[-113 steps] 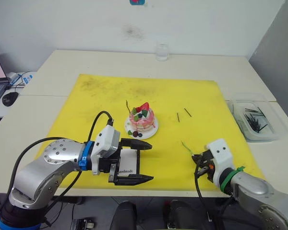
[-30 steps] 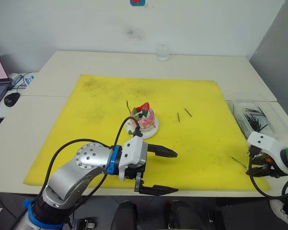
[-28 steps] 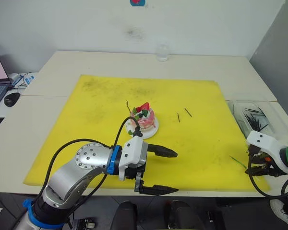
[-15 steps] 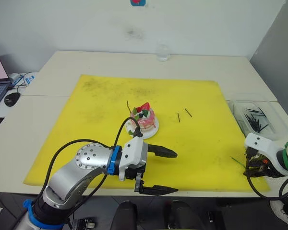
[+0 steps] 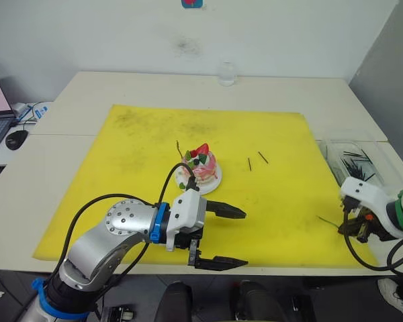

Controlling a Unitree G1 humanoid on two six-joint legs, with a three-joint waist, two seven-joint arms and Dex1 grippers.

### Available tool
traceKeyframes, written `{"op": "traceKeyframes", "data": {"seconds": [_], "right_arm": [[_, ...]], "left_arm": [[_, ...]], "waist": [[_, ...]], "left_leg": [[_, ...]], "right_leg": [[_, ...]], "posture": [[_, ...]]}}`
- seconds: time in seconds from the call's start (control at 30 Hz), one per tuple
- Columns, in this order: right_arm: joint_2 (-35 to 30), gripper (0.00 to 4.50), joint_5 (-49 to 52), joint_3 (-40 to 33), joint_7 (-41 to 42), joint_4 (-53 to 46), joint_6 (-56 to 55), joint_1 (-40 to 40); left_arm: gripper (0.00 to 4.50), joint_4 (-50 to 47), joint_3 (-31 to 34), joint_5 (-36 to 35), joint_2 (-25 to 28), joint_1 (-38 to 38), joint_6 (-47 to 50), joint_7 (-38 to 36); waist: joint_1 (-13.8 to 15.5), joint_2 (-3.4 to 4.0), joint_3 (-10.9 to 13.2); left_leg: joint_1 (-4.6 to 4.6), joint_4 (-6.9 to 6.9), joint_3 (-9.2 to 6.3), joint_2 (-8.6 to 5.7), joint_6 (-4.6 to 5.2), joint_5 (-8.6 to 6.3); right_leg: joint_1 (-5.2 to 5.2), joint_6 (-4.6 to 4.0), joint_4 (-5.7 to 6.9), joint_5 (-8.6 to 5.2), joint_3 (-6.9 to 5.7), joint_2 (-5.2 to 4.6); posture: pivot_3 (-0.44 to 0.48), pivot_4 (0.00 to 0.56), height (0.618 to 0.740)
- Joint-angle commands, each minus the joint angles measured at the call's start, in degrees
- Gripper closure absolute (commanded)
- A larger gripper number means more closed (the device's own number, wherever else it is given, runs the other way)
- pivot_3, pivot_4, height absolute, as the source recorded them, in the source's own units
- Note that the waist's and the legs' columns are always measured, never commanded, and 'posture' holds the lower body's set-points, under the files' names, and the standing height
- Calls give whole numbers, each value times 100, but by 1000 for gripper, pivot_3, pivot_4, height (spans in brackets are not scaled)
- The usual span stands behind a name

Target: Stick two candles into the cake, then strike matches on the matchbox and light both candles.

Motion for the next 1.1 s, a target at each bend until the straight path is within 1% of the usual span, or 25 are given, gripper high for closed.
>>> {"op": "traceKeyframes", "data": {"seconds": [0.03, 0.1, 0.2, 0.3, 0.4, 0.47, 0.5, 0.57, 0.63, 0.7, 0.9, 1.1], "right_arm": [[270, 4448, 437, -388, -24, -157, 360, -854], [991, 4448, 662, -504, -356, -90, 629, -1524], [1835, 4448, 824, -682, -761, -62, 796, -2002], [3270, 4448, 884, -925, -1524, -6, 412, -2251], [4445, 4448, 750, -1025, -2156, 117, -217, -2243], [4935, 4448, 595, -972, -2456, 218, -630, -2179], [5299, 4448, 534, -947, -2449, 257, -1259, -2047], [5820, 4448, 225, -746, -2555, 393, -2281, -1787], [6205, 4448, 25, -582, -2567, 589, -2957, -1584], [6382, 4448, -320, -317, -2472, 778, -3731, -1426], [7004, 4448, -1140, 113, -2624, 1615, -5669, -969], [7408, 4448, -1498, 373, -2749, 2135, -6488, -858]], "left_arm": [[0, -83, 508, -134, 122, 153, 57, 208], [0, -177, 927, -387, 171, 326, 313, 499], [0, -261, 1361, -688, 209, 505, 579, 792], [0, -281, 2050, -942, 327, 885, 771, 1067], [0, -225, 2580, -1149, 365, 1101, 917, 1339], [0, -168, 2800, -1215, 381, 1178, 971, 1447], [0, -163, 2909, -1224, 409, 1239, 990, 1485], [0, -139, 3094, -1293, 461, 1314, 1049, 1540], [0, -163, 3185, -1338, 528, 1348, 1081, 1543], [0, -166, 3256, -1392, 561, 1344, 1121, 1575], [0, -171, 3316, -1577, 599, 1347, 1207, 1656], [0, -96, 3382, -1723, 752, 1372, 1259, 1516]], "waist": [[-5, 3, 0], [-30, -5, 1], [-30, -5, 1], [-24, -8, 0], [-24, -6, 0], [3, -6, 0], [20, -7, 0], [22, -14, -5], [25, -13, -4], [21, -12, -4], [10, -12, -4], [-4, -11, -3]], "left_leg": [[1, -1, -1, 1, 0, 0], [2, -1, -1, 8, 0, 0], [1, -1, -7, 7, 0, 0], [-4, -1, -7, 9, 0, 0], [-6, -1, -10, 9, 0, 0], [-6, -1, -8, 8, -1, 0], [-9, -1, -9, 6, -1, 0], [-8, 0, -8, 4, -1, 0], [-8, 0, -8, 4, -1, 0], [-7, 0, -6, 5, -1, 0], [-1, -1, -5, 10, 0, 1], [5, -1, -6, 13, -1, 1]], "right_leg": [[0, -2, 0, 1, 0, 1], [1, -4, -3, 1, -3, 2], [1, -7, 0, 4, -5, 3], [0, -7, -1, 4, -4, 5], [-4, -6, 2, 4, 1, 5], [-5, -6, 3, 5, 1, 5], [-4, -6, 2, 5, -4, 3], [-1, -6, -2, 5, -5, 0], [-1, -6, -2, 5, -3, 0], [-2, -6, 0, 6, -1, -1], [-3, -7, 9, 7, -1, 0], [-8, -11, 28, 5, 5, -1]], "posture": [[0, 150, 740], [0, 150, 740], [0, 150, 740], [0, 150, 740], [0, 150, 740], [0, 150, 740], [0, 150, 740], [0, 150, 740], [0, 150, 740], [0, 150, 740], [0, 150, 740], [0, 150, 740]]}}
